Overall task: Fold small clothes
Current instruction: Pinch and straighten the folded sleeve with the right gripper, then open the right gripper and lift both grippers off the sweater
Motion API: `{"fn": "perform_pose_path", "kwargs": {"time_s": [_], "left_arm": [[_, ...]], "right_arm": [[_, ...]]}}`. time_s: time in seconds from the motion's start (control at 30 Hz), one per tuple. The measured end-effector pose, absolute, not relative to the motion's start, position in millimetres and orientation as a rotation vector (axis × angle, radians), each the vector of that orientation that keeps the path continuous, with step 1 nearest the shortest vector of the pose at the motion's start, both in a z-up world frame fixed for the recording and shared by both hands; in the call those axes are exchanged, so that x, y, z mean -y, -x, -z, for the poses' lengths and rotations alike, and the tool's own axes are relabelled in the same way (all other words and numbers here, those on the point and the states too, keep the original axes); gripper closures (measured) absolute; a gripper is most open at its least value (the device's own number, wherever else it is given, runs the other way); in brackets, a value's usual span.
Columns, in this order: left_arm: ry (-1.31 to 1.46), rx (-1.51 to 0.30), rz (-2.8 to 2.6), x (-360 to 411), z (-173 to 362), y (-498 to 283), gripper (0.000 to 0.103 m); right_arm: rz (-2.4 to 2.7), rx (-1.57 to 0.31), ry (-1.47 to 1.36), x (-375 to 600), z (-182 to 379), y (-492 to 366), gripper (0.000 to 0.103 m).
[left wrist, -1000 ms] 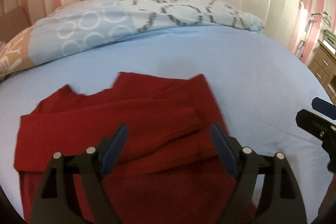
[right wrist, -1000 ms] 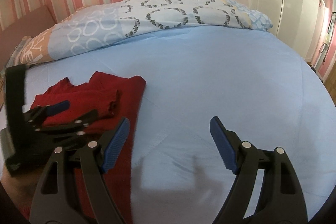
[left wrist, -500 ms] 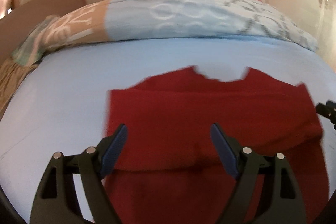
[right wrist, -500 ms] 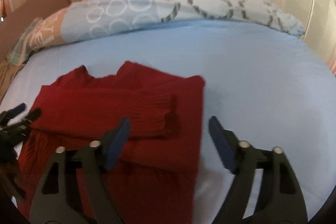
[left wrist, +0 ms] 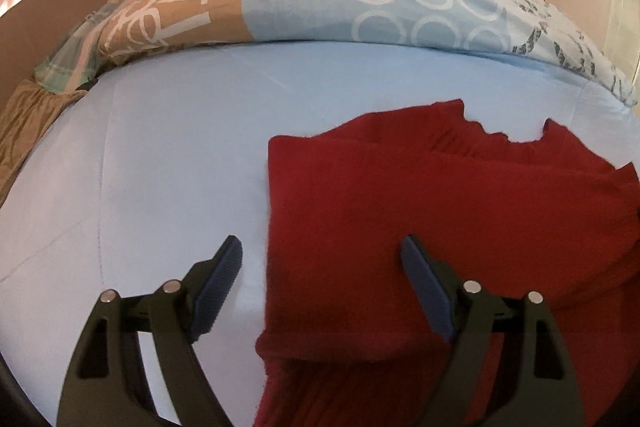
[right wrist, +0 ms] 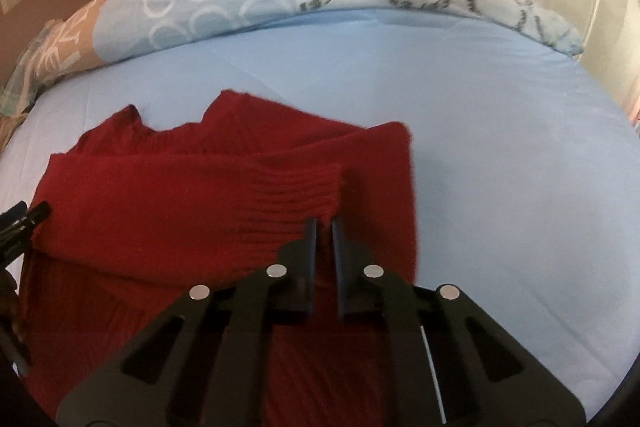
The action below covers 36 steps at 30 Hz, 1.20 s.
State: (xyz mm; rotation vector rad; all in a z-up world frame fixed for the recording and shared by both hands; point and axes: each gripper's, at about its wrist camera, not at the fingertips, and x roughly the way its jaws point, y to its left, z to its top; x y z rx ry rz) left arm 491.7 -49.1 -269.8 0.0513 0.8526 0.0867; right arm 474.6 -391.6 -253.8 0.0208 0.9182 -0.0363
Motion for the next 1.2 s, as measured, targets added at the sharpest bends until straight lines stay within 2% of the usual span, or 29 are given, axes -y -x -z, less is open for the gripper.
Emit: {"fn": "perform_pose_path", "kwargs": {"time_s": [0.17,0.23,0.3,0.33,0.53,0.77,1.0,1.2], "left_arm": [[-0.061,-0.865,-0.114,46,273,-494,0.012],[-0.057,-0.860,-0.105,44,272,-493,0.012],[-0.043,-0.844,-0.085,42,265,-489,0.012],[-0.036,-0.822,-0.070,42,258,-485,0.012],[-0.064,-0.717,-0.026,46,214,-443,0.012],[-0.033,-0.692,-0.006,40,185,-374,0.012],[-0.019,-0.658,-0.018,19,165,-291,0.012],[-0.053,-0.653,-0.069,0,170,-225,0.012]], "right_arm": [[0.086,-0.969,0.033,389,271,-476,0.099],[0.076,-0.962,0.036,387,267,-476,0.094],[0.073,-0.934,0.003,394,255,-469,0.047],[0.064,-0.902,-0.019,397,247,-463,0.043],[0.062,-0.836,-0.002,403,206,-424,0.043],[0.058,-0.797,-0.004,398,171,-366,0.043],[0.029,-0.771,0.009,392,155,-290,0.039],[0.030,-0.744,-0.035,396,147,-214,0.035]]}}
